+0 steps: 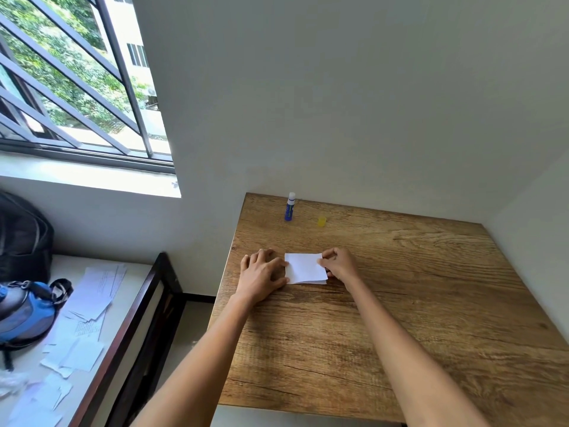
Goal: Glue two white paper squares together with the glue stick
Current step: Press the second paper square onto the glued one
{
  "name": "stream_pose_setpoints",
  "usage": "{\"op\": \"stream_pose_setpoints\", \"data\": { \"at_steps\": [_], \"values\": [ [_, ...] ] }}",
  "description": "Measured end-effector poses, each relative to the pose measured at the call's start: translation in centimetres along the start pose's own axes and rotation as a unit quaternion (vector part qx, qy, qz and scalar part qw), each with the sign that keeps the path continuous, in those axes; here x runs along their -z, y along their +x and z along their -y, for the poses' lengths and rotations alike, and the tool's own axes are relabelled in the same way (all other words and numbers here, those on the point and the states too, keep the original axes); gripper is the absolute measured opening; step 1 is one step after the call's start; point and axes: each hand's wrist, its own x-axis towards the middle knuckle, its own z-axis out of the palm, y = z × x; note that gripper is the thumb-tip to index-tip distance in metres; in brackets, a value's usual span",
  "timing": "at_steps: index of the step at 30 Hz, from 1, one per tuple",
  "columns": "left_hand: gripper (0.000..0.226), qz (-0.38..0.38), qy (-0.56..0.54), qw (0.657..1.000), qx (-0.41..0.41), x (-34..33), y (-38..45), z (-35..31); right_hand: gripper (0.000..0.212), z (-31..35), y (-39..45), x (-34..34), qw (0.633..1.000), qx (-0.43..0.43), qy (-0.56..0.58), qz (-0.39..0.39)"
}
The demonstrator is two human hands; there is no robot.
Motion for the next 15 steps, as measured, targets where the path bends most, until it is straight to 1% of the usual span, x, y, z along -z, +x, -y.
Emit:
{"op": "stream_pose_setpoints", "data": {
  "at_steps": [3,7,13,15],
  "values": [
    [0.041,0.006,-0.001,1.000,0.000,0.1,0.0,0.0,0.014,0.0,-0.3,-0.1,0.999,0.014,-0.027,-0.015],
    [0.044,0.010,0.001,1.000,-0.003,0.1,0.1,0.1,0.017,-0.5,-1.1,-0.3,0.995,0.054,-0.075,-0.047],
    [0.044,0.034,0.000,0.999,0.000,-0.4,0.0,0.4,0.018,-1.0,-2.1,-0.5,0.993,0.057,-0.057,-0.086],
    [0.039,0.041,-0.020,0.999,0.010,-0.4,0.1,0.3,0.018,-0.8,-2.8,-0.9,0.990,0.058,-0.040,-0.121]
  ]
}}
